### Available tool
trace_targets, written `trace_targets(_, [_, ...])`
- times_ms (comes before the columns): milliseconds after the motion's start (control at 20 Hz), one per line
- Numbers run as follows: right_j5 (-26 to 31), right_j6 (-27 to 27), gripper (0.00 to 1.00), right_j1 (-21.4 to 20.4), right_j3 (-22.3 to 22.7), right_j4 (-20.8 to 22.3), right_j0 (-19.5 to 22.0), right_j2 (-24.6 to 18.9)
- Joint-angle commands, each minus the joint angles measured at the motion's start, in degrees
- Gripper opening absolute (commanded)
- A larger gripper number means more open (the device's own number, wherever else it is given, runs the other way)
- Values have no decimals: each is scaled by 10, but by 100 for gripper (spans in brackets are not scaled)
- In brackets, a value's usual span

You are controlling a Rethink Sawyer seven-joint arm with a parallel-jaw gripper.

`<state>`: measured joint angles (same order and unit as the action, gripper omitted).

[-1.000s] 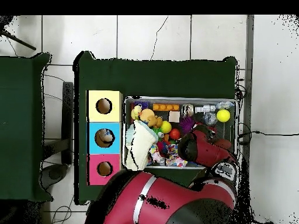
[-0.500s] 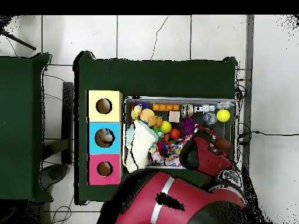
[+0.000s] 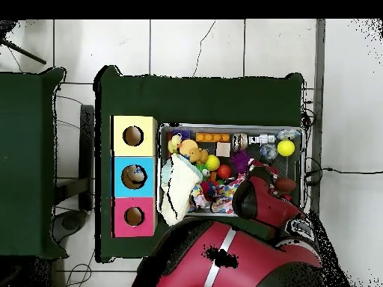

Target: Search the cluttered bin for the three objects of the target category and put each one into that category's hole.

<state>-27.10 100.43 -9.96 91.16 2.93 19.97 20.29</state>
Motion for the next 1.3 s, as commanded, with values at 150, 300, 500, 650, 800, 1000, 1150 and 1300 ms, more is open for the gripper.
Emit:
trace_targets(150, [-44,139,0,26,-5,-17,29,-72])
trace_targets(300, [-46,136,0,13,8,-27,15,-57])
trace_targets(500, [-25,123,0,-43,41,-24,-14,-27])
trace_targets(650, [51,96,0,-90,59,-31,-46,1])
trace_targets(800, [118,72,0,-112,56,-40,-71,22])
trace_targets(1000, [164,69,0,-148,65,-34,-88,38])
trace_targets(1150, [196,76,0,-170,75,-22,-89,36])
trace_targets(1300, [222,72,0,-179,70,-8,-80,26])
